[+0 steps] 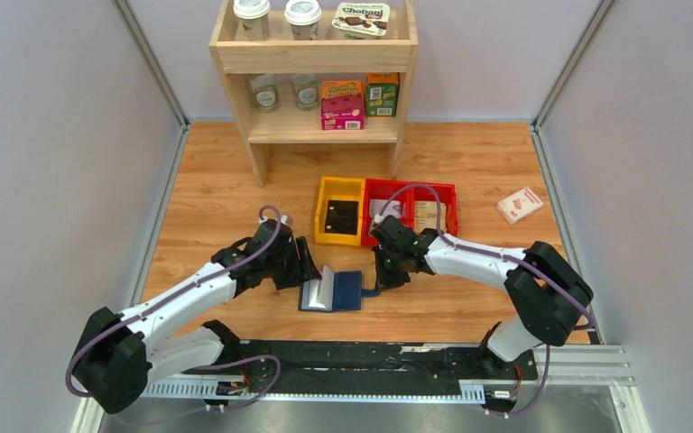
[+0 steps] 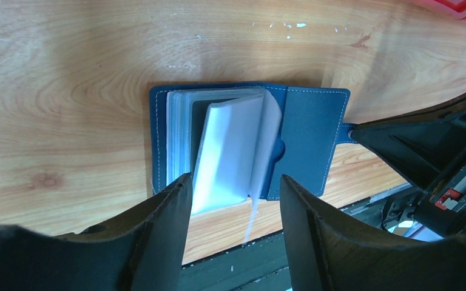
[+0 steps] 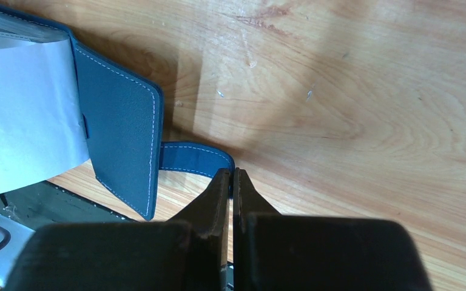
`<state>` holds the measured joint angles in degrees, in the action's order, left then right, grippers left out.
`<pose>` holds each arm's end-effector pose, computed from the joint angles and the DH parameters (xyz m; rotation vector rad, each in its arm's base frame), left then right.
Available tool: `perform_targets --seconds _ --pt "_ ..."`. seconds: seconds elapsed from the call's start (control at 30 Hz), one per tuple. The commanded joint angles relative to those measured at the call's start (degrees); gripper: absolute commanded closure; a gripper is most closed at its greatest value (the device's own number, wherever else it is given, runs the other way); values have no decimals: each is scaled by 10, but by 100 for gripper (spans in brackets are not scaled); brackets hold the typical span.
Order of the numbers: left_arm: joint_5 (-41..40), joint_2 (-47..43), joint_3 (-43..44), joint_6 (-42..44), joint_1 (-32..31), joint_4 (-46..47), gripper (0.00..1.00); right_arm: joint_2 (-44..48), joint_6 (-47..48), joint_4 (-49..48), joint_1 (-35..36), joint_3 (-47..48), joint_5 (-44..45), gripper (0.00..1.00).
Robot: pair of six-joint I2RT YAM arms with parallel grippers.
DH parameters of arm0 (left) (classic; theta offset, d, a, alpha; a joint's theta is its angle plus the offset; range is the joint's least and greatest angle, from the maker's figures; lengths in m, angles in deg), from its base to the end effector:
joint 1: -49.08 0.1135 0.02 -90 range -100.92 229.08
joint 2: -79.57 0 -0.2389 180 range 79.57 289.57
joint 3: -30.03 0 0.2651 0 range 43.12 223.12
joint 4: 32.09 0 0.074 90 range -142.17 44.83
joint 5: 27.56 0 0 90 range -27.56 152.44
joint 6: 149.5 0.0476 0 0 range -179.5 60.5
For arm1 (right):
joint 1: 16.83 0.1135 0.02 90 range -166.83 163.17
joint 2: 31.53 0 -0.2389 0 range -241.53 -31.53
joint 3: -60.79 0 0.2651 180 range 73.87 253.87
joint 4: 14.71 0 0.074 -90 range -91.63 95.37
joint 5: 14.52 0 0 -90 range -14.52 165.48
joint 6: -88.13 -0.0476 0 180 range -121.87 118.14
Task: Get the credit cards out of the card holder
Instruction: Open the card holder at the center of the board.
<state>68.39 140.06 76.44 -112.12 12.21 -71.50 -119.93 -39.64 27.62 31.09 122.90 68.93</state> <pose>0.1824 -0.1429 0.1594 -0.3204 2.6502 -0.7183 0.1938 0.2228 0.1219 -0.2881 2.8899 0.4946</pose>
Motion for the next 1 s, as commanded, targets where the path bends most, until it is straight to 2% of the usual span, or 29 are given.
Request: perform_targets --seconds 0.0,0.23,0.47,0.7,0.97 --pt "14 18 4 -12 1 44 38 11 10 -14 0 -6 3 98" --pt "23 45 3 -9 1 53 46 13 12 -21 0 -9 0 98" --pt "39 58 9 -12 -2 75 47 9 12 -31 0 -11 -10 98" --pt "-14 82 28 17 -5 58 39 9 13 -34 0 -14 -13 98" --pt "-1 135 51 45 -5 79 36 12 14 -36 0 -14 -14 98"
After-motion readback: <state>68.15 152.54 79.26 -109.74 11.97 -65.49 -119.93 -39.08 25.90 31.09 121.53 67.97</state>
